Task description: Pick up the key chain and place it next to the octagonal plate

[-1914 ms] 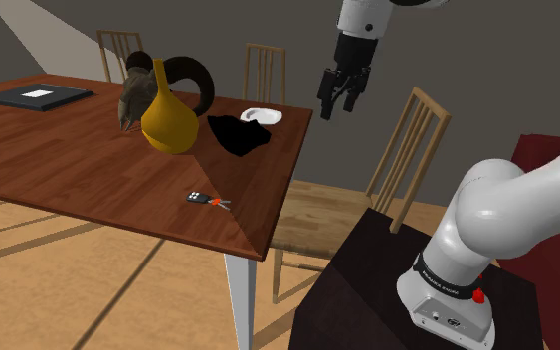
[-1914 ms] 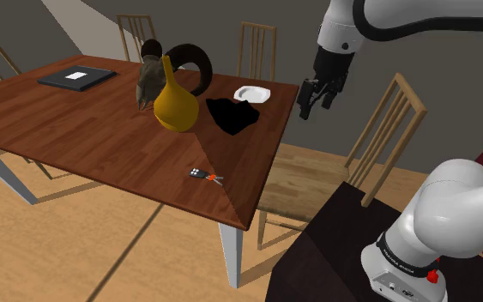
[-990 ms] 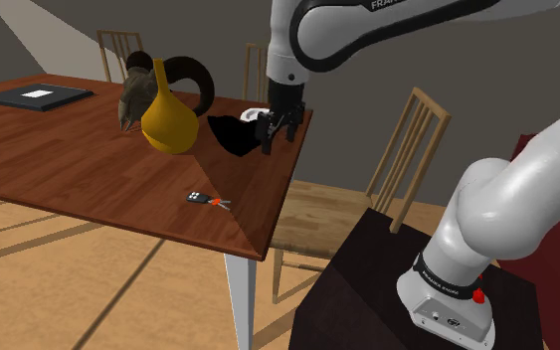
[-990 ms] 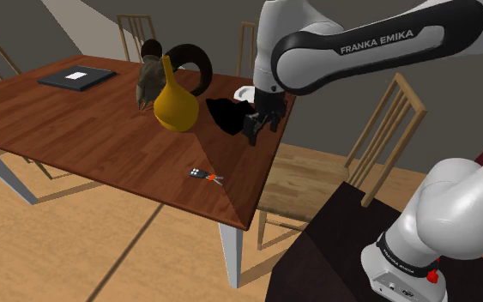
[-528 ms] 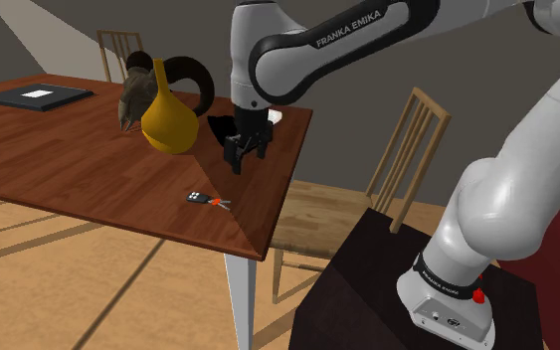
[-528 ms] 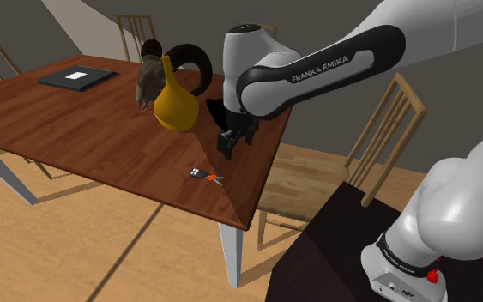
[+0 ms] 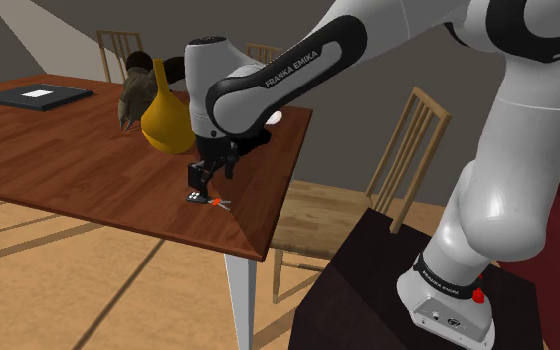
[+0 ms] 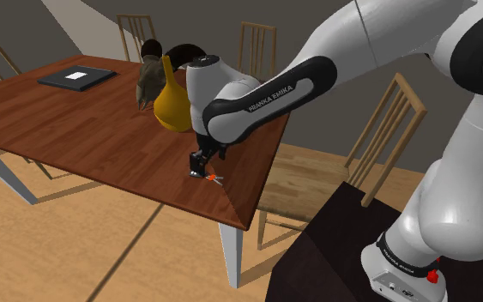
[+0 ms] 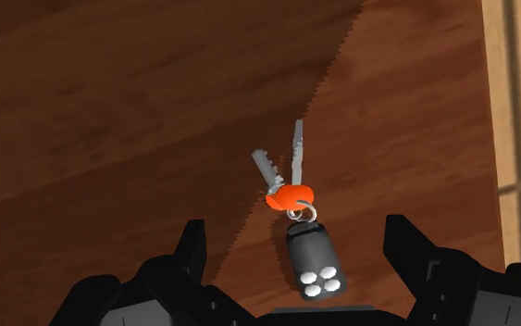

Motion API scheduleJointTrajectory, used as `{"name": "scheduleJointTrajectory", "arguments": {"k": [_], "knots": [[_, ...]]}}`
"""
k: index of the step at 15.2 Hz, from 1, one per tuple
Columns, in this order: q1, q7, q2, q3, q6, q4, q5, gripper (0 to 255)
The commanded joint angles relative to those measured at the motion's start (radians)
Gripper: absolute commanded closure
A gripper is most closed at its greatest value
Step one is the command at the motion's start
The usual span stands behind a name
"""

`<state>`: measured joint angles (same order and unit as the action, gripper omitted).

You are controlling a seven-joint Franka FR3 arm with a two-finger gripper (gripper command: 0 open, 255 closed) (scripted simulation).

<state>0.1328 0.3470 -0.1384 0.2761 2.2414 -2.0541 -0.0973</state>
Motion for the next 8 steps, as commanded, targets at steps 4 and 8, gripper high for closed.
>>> {"name": "scheduleJointTrajectory", "arguments": {"k": [4, 8], "knots": [[0.006, 0.014, -0.056, -0.003, 0.048, 0.005, -0.024, 0], [0.008, 0.024, -0.086, -0.007, 0.089, -0.007, -0.038, 0]]}}
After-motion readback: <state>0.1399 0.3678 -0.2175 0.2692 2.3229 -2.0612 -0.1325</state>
